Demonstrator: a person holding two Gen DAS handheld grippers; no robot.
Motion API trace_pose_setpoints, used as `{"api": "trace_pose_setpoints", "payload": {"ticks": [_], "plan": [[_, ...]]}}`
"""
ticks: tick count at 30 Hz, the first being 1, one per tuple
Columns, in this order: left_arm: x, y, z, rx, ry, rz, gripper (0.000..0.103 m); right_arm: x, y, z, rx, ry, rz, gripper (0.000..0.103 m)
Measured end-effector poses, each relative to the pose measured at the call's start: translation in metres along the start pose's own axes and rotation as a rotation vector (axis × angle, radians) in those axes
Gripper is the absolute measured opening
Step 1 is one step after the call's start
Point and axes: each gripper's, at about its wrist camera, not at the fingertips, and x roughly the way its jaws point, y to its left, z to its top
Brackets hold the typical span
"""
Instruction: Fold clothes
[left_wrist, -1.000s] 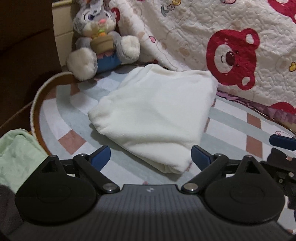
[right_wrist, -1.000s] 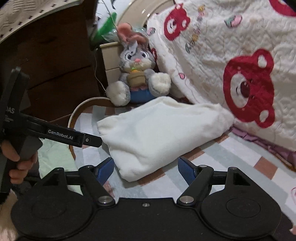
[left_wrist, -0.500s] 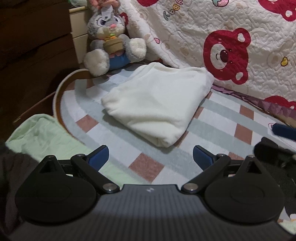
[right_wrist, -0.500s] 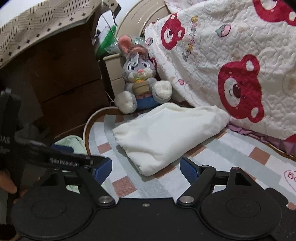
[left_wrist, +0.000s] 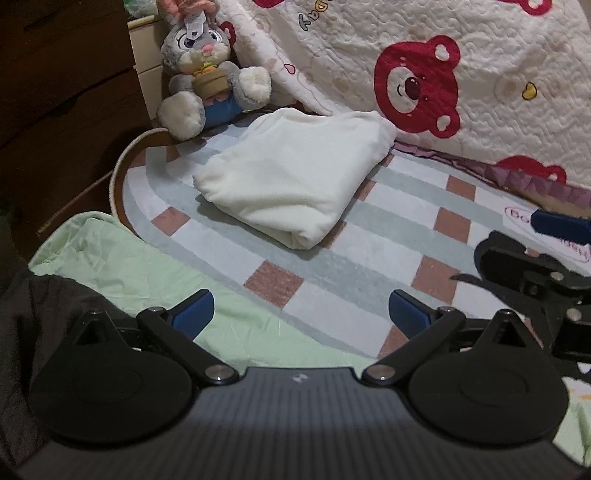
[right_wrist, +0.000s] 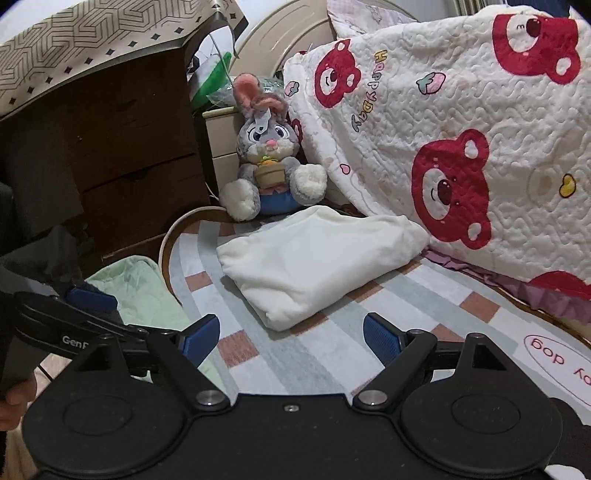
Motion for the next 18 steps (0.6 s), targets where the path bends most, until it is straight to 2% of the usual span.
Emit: {"api": "trace_pose_setpoints", "payload": {"ticks": [3, 10, 18], "plan": [[-0.006, -0.005, -0.004, 0.024, -0.011, 0.032, 0.103, -0.008, 0.000, -0.001, 0.004, -0.008, 0.000, 0.088], [-0.011, -0.009, -0.011, 0.013, 0.016, 0.023, 0.103, -0.018, 0.003, -0.003, 0.003, -0.004, -0.010, 0.088], [-0.014, -0.009, -0.010, 0.007, 0.011, 0.029, 0.103, -0.020, 0.003, -0.004, 0.010, -0.011, -0.022, 0.088]]}}
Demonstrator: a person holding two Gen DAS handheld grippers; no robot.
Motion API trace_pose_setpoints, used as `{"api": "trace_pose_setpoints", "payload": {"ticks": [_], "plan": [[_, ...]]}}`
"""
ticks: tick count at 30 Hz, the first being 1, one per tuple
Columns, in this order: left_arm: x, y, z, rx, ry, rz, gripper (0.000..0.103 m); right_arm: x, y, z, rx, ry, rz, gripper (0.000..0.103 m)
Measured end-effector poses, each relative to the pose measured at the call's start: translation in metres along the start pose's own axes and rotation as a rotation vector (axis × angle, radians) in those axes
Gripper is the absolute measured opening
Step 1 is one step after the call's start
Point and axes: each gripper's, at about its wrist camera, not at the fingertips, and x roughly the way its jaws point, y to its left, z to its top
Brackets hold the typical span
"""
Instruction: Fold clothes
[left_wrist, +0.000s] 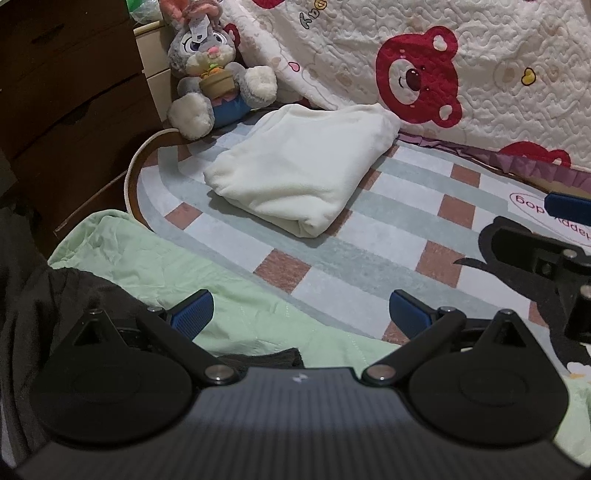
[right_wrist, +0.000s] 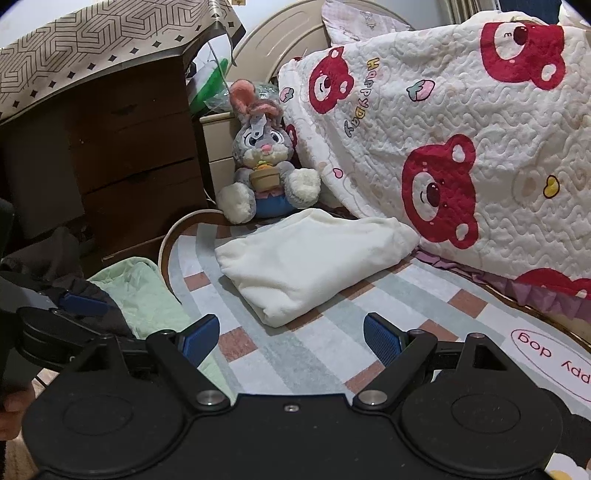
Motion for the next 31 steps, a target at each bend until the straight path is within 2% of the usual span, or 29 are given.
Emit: {"api": "trace_pose_setpoints", "payload": {"ticks": [14, 31], "plan": [[-0.0016, 0.0018, 0.0004, 0.010, -0.006, 0.032, 0.103, 0.0012, 0.0065, -0.0018, -0.019, 0.015, -0.004, 0.088], [-0.0037, -0.0009, -0.0004, 0.022, 0.010, 0.013, 0.103, 0.0009, 0.0046, -0.0048, 0.011, 0.022, 0.002, 0.088]]}}
